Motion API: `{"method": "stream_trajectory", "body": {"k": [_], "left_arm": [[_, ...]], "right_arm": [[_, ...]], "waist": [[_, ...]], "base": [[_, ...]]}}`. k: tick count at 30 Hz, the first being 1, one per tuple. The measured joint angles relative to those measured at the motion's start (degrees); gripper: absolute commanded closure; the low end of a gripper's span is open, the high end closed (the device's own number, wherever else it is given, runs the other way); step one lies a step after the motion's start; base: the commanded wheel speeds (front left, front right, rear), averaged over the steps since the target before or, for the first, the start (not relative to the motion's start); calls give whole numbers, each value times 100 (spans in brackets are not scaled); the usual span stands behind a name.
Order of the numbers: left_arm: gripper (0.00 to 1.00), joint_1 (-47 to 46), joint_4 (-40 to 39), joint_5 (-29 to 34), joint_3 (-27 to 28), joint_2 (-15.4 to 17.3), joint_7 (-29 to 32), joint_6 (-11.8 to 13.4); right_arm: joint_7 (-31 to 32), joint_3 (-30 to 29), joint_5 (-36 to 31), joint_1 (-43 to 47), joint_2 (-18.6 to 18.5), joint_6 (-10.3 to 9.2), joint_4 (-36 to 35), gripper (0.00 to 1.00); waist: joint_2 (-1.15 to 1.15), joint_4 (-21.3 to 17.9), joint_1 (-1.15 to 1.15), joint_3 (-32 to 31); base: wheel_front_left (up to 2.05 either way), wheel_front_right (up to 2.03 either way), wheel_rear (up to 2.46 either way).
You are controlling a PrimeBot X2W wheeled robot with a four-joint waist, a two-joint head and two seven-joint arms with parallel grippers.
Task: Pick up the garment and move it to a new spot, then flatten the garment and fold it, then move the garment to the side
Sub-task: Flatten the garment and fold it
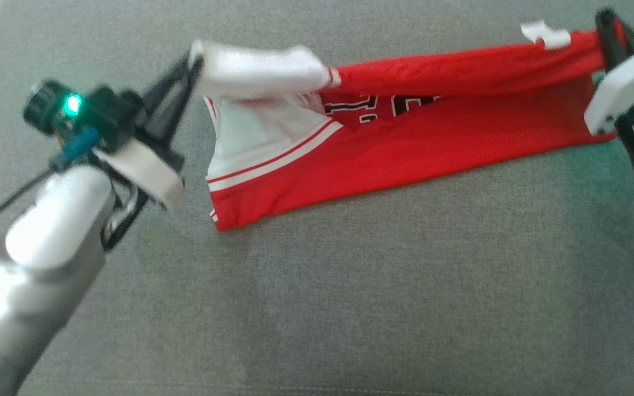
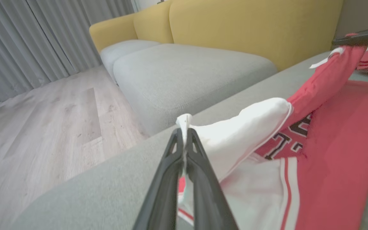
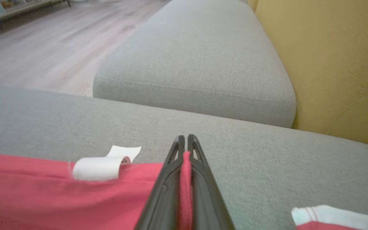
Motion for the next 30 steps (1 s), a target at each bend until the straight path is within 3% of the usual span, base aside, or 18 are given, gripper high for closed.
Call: {"method": "stream_trajectory", "body": {"k": [7, 14, 22, 23, 24, 25, 26, 30], "left_arm": [[100, 764, -855, -85, -460, 390, 658, -49], [100, 1057, -1123, -143, -700, 465, 994, -51], [100, 1102, -1137, -144, -847, 457, 1101, -51], [100, 1113, -1128, -158, -851, 455, 1101, -51], [71, 1119, -1107, -182, -851, 447, 1101, -44], [32, 1120, -1093, -182, -850, 431, 1093, -25], [0, 1120, -1077, -183, -845, 417, 1082, 15], [0, 1147, -1048, -339, -648, 343, 825, 279]], "right_arm": [[271, 1025, 233, 421, -650, 0, -265, 100], [319, 1991, 334, 618, -1258, 0, -488, 100], [370, 2778, 375, 577, -1435, 0, -547, 100], [412, 2854, 376, 558, -1435, 0, -515, 82], [414, 2907, 391, 539, -1434, 0, -488, 0], [408, 2910, 490, 520, -1430, 1, -461, 0], [399, 2891, 625, 495, -1426, 0, -448, 0], [51, 2527, 1187, 472, -1361, 0, -420, 0]], "waist": [[0, 104, 0, -158], [0, 103, 1, -102], [0, -4, 1, -57], [0, -22, 1, -62], [0, -36, 2, -74], [0, -49, 1, -91], [0, -62, 1, -114], [0, -114, 1, -251]], "base": [[0, 0, 0], [0, 0, 0], [0, 0, 0], [0, 0, 0], [0, 0, 0], [0, 0, 0], [0, 0, 0], [0, 0, 0]]}}
